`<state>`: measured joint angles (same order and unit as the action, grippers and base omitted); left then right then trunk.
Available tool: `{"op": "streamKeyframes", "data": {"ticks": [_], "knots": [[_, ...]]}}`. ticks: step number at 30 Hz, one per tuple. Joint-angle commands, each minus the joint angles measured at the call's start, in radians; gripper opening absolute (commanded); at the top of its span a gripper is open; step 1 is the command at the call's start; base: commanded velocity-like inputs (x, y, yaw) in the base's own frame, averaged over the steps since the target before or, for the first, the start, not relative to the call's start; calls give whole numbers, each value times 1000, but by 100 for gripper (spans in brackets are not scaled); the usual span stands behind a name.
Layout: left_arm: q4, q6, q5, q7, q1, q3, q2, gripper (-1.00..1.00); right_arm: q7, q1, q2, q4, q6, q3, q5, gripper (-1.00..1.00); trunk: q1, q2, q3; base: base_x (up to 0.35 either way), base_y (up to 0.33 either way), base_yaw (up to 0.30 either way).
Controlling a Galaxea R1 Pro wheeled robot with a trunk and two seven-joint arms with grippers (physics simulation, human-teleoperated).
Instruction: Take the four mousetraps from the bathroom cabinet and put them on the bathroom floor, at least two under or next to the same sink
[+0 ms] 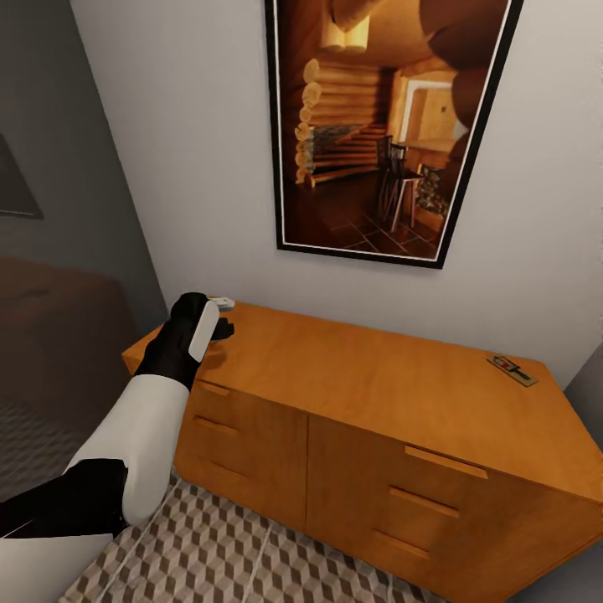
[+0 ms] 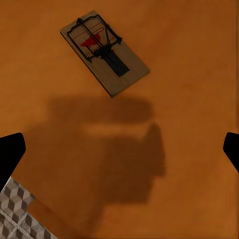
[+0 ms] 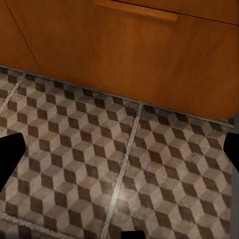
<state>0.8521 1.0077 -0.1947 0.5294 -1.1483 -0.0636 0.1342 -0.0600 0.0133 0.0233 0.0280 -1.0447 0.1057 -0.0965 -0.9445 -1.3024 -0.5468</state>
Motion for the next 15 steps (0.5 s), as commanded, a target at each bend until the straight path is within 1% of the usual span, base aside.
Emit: {"op": "streamKeyframes", "data": {"ticks": [1, 15], "knots": [[1, 1, -11, 9, -1, -2, 1, 100, -3, 1, 0, 0, -2, 9, -9, 100, 0, -1, -1, 0, -24, 0], [2, 2, -11, 9, -1, -3, 1, 100, -3, 1, 0, 0, -2, 9, -9, 100, 0, -1, -1, 0, -5, 0]]}}
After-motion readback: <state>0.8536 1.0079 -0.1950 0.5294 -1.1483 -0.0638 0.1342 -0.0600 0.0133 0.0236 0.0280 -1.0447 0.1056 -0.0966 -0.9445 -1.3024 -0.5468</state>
